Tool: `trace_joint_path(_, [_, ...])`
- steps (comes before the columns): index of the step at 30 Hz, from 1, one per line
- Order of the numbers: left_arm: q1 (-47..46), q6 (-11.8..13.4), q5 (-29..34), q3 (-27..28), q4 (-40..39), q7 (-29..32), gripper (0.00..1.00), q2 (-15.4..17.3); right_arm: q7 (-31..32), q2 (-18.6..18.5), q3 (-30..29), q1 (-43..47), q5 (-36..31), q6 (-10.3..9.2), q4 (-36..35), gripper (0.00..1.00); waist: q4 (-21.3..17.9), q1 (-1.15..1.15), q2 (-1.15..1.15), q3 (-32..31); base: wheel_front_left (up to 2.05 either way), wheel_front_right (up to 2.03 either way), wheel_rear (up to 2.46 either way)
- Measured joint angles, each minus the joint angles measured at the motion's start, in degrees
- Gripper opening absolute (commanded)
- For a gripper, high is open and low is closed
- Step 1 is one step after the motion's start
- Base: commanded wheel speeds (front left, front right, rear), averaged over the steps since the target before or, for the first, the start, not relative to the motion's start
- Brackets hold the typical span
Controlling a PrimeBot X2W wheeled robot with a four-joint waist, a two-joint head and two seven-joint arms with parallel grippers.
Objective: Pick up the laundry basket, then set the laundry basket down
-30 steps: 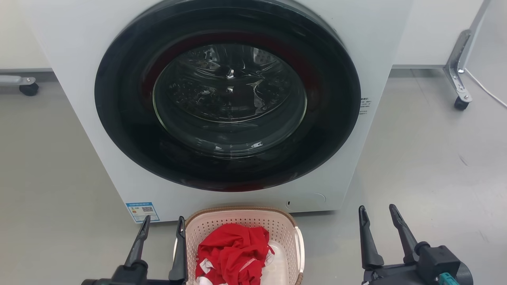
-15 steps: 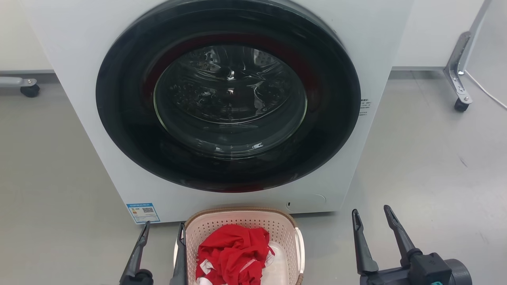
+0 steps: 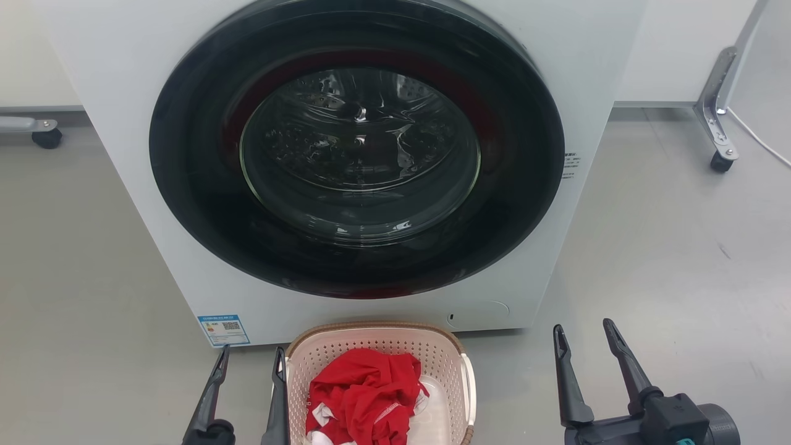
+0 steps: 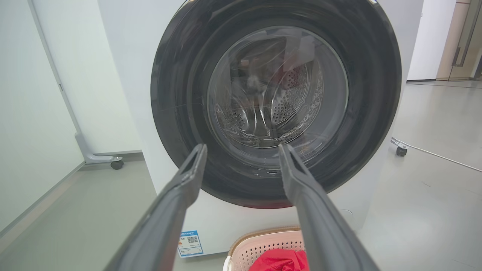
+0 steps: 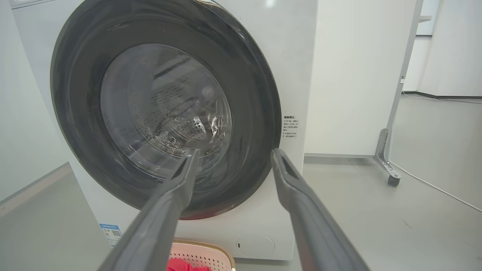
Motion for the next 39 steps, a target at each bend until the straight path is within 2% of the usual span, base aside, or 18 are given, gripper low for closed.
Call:
trace_joint_path(27, [0.0, 0.0, 0.0, 0.1, -0.1, 0.0, 1.0, -0.2, 0.0, 0.3, -0.9, 1.2, 0.0, 0.15, -0.4, 1.0, 0.0, 0.0, 0.0, 1.0, 0.0, 0.0, 0.0])
trace_joint_path(39, [-2.6, 0.0, -0.6, 0.1, -0.4, 0.0, 1.0, -0.3, 0.0, 0.4, -2.7, -1.4, 0.6, 0.91, -0.7, 1.0, 0.1, 0.0, 0.0, 7.0, 0.0, 0.0, 0.0])
